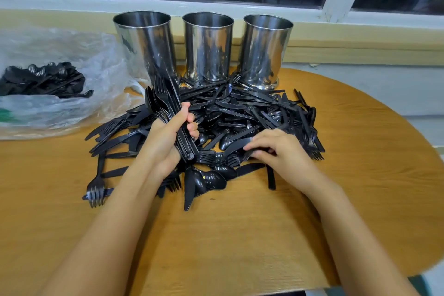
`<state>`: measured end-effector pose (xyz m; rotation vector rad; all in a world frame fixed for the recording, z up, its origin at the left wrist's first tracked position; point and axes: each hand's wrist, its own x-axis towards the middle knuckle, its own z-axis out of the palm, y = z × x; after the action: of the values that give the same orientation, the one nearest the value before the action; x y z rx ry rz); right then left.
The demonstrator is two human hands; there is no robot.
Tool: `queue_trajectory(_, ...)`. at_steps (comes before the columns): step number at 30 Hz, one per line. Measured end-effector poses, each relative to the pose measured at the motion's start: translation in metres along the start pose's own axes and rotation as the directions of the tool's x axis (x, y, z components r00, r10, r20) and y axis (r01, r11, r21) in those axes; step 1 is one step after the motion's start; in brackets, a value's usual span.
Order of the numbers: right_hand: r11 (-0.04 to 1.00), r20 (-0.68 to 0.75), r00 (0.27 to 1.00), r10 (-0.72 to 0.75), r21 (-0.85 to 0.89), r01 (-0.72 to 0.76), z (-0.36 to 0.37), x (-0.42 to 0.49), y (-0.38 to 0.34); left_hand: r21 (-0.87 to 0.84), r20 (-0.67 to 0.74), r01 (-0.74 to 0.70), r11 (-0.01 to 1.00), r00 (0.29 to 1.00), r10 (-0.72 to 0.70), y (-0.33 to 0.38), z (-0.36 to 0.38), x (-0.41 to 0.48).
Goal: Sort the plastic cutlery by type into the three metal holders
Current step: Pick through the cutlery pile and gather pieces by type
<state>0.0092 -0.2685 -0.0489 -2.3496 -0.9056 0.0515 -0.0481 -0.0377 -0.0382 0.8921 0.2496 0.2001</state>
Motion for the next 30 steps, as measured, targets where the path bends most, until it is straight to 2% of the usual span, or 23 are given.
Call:
queue_trajectory(4, 0.980, -0.294, 0.954, -0.065, 0.161, 0.116, -0.009, 0.008, -0.015, 0.035, 0.004, 0.003, 0.999, 1.000, -0.003, 0.000, 0.000, 0.000)
queue_trajectory(7, 0.918, -0.437, 0.900, 0.012, 0.361, 0.163, -0.019, 0.022, -0.032, 0.082, 0.008, -0.008, 0.997, 1.000, 0.008, -0.001, 0.002, -0.002)
queue_trajectory(11, 0.720, -0.349, 0.913, 0.210, 0.687, 0.097, -0.026, 0.046, -0.052, 0.107, 0.017, 0.007, 0.994, 1.000, -0.009, -0.001, 0.003, -0.005)
queue_trajectory(14, 0.603, -0.197, 0.949, 0.246, 0.797, 0.009, -0.018, 0.060, -0.056, 0.147, -0.003, 0.023, 0.989, 1.000, -0.023, -0.002, 0.009, -0.009)
queue_trajectory(17, 0.575, -0.088, 0.967, 0.240, 0.816, -0.068, -0.002, 0.064, -0.056, 0.201, -0.009, 0.058, 0.978, 0.998, -0.057, -0.004, 0.014, -0.013)
queue_trajectory(19, 0.617, -0.125, 0.959, 0.256, 0.785, -0.062, 0.008, 0.063, -0.054, 0.288, 0.042, 0.090, 0.953, 0.993, -0.106, -0.004, 0.015, -0.014)
queue_trajectory(21, 0.700, -0.201, 0.946, 0.254, 0.713, -0.036, 0.016, 0.065, -0.053, 0.320, 0.098, 0.108, 0.941, 0.984, -0.146, -0.004, 0.015, -0.016)
queue_trajectory(23, 0.741, -0.239, 0.938, 0.253, 0.671, -0.029, 0.022, 0.067, -0.052, 0.338, 0.154, 0.105, 0.935, 0.974, -0.164, -0.006, 0.017, -0.018)
queue_trajectory(27, 0.761, -0.282, 0.924, 0.257, 0.649, -0.014, 0.028, 0.070, -0.053, 0.397, 0.199, 0.071, 0.915, 0.967, -0.161, -0.009, 0.016, -0.017)
queue_trajectory(30, 0.724, -0.251, 0.935, 0.252, 0.690, -0.010, 0.027, 0.068, -0.056, 0.472, 0.226, 0.021, 0.882, 0.963, -0.144, -0.009, 0.011, -0.015)
